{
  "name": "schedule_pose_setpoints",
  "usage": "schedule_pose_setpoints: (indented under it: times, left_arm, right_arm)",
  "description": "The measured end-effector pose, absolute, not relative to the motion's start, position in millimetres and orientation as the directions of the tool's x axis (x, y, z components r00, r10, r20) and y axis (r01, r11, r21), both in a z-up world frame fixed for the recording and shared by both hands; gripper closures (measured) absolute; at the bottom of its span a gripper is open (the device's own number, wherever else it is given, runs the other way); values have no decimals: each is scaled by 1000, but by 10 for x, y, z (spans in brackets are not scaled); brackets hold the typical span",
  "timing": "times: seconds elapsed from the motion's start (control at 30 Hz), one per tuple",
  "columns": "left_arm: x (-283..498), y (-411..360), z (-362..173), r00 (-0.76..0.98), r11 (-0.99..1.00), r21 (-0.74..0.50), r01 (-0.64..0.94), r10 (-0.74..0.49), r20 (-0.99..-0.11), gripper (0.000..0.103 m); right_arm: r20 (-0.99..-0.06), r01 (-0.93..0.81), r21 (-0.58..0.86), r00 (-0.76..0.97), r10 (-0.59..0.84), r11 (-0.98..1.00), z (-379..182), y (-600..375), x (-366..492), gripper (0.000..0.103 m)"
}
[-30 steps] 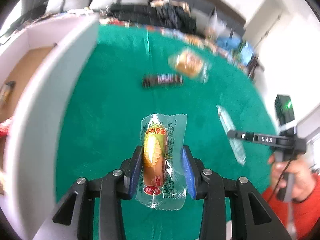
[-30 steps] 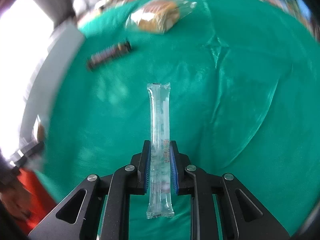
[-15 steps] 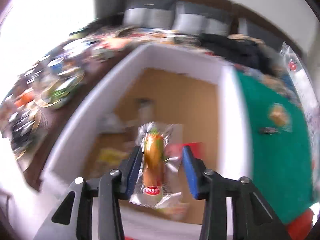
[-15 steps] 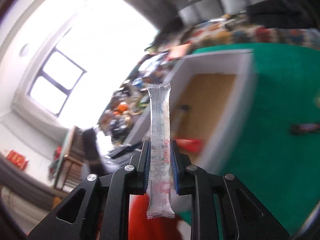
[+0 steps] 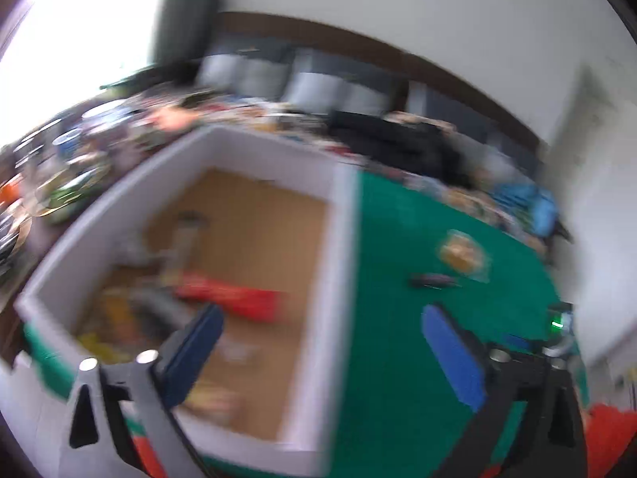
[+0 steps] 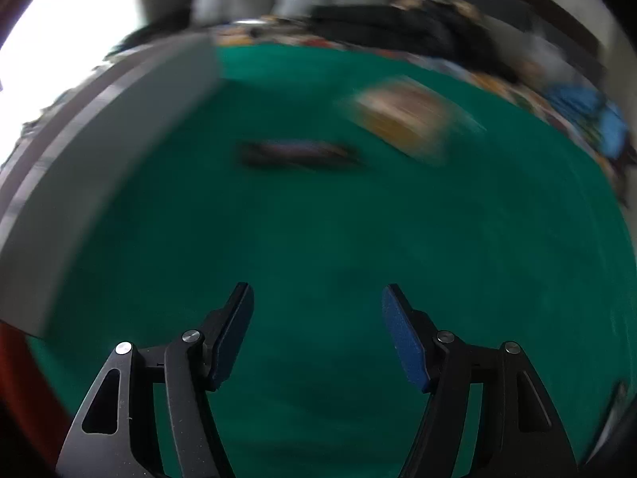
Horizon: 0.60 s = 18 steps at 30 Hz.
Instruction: Organize snacks
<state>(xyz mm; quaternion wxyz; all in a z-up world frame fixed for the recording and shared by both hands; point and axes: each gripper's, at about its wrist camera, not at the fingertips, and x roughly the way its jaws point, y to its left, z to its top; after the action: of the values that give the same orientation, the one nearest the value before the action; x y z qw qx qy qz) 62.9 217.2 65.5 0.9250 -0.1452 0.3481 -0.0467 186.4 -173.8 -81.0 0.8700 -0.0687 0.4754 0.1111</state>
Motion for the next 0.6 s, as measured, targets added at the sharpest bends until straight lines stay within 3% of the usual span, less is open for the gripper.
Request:
schedule_pose_setpoints:
  times: [0.17,0.33,0.6]
  left_arm:
    - [959,1106,153,624,936,-317,156,-342,-703,0]
    - [1403,358,-583,517,962,-191,197,-267,-813,2]
    - [1954,18,-1023,479,955,-74,286,-210,-852,2]
  right_arm:
    - [-815,-3,-7,579,-4,1000,-1012,-2719,1789,33]
    - [-798,75,14,602,-34,997,-1187,-3053,1906,31]
    - [-782,100,-1,621,-63,995,-1155,-3122,1782,19]
